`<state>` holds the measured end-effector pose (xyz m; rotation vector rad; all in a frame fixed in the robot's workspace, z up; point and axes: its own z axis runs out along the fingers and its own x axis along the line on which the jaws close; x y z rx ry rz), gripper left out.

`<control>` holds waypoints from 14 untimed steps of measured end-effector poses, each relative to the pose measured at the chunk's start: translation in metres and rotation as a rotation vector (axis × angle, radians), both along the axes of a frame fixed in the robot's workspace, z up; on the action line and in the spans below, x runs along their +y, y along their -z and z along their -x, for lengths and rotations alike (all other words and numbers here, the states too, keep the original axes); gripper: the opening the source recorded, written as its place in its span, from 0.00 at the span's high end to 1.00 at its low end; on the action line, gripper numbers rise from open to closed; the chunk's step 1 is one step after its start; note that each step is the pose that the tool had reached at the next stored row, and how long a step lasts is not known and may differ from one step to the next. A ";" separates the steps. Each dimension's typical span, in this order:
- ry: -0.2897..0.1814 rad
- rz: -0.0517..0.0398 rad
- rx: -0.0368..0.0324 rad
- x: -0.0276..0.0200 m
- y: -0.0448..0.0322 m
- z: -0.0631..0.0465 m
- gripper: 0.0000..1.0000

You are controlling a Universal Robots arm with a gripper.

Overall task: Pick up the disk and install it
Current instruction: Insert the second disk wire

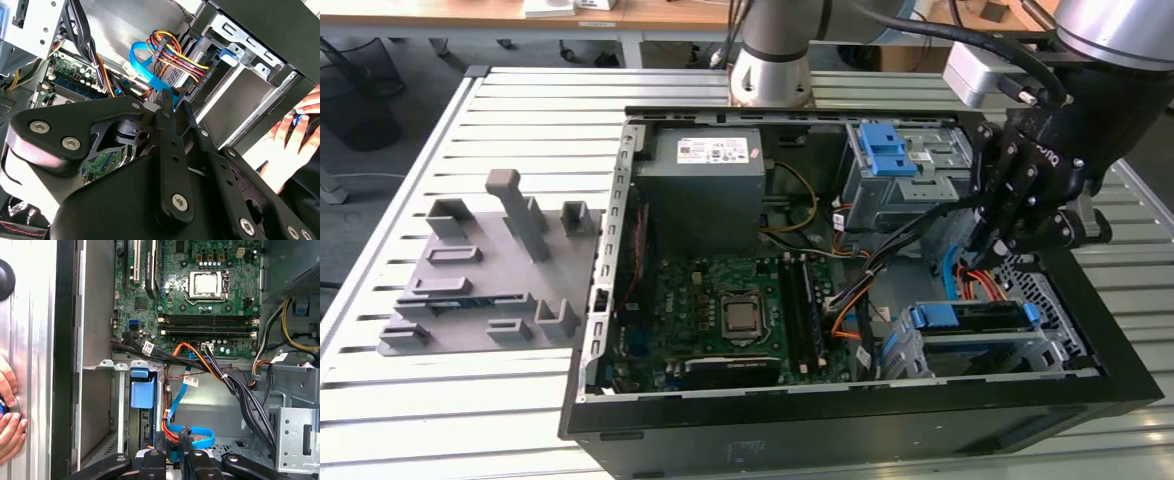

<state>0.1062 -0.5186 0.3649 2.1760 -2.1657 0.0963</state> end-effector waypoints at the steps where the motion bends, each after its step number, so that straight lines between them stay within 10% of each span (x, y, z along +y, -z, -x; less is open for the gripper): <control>1: 0.000 -0.0002 0.0000 0.0000 0.0003 0.000 0.75; 14: 0.000 -0.0026 0.0000 -0.0001 0.0040 0.000 0.83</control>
